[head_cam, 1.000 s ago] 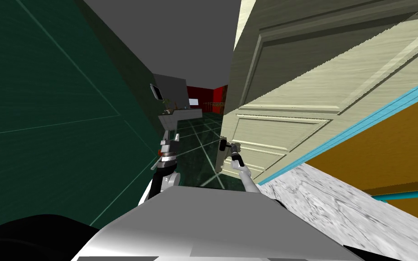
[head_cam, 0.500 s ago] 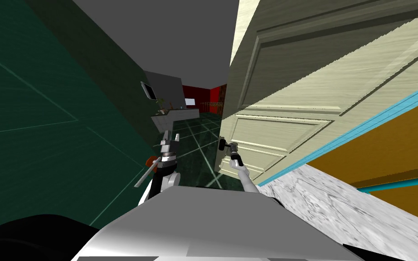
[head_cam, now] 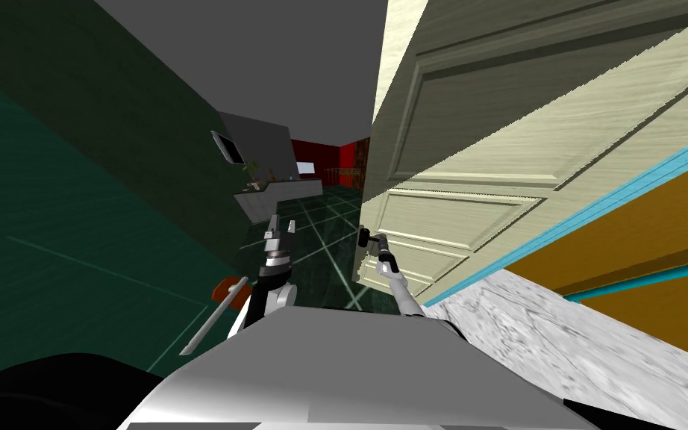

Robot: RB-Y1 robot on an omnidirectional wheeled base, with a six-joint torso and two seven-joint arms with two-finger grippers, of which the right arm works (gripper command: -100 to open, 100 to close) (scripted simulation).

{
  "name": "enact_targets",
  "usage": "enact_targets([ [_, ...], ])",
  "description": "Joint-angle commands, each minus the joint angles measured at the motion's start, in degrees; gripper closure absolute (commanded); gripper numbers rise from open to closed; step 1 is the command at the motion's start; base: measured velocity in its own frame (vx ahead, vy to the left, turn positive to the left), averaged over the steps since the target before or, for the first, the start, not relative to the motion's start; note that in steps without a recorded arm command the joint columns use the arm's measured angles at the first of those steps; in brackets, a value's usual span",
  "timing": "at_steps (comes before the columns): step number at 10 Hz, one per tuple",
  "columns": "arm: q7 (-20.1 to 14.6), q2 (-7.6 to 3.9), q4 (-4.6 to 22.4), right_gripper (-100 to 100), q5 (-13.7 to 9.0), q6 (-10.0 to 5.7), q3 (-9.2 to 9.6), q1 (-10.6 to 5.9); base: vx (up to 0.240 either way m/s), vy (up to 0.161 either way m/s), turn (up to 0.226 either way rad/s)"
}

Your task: Push the door open

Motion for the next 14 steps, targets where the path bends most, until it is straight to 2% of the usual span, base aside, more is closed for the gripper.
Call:
enact_targets([
  [1, 1.9, -0.46, 0.9, 100, -1.6, -1.17, -1.17, -1.01, 0.127, 0.058, -0.090],
  [2, 2.5, -0.20, 1.2, 100, -2.2, -1.34, -1.22, -1.23, 0.135, 0.065, -0.113],
  [6, 6.4, 2.10, 3.1, 100, -5.6, -2.54, -1.57, -2.73, 0.142, 0.094, -0.157],
  [11, 8.7, 4.04, 4.2, 100, -7.6, -3.24, -1.78, -3.59, 0.098, 0.141, -0.095],
  [13, 9.0, 2.10, 4.9, 100, -7.8, -3.90, -3.09, -3.54, 0.055, -0.032, -0.047],
  [14, 9.1, 1.89, 4.9, 100, -7.9, -3.92, -3.19, -3.55, 0.088, -0.115, 0.031],
])
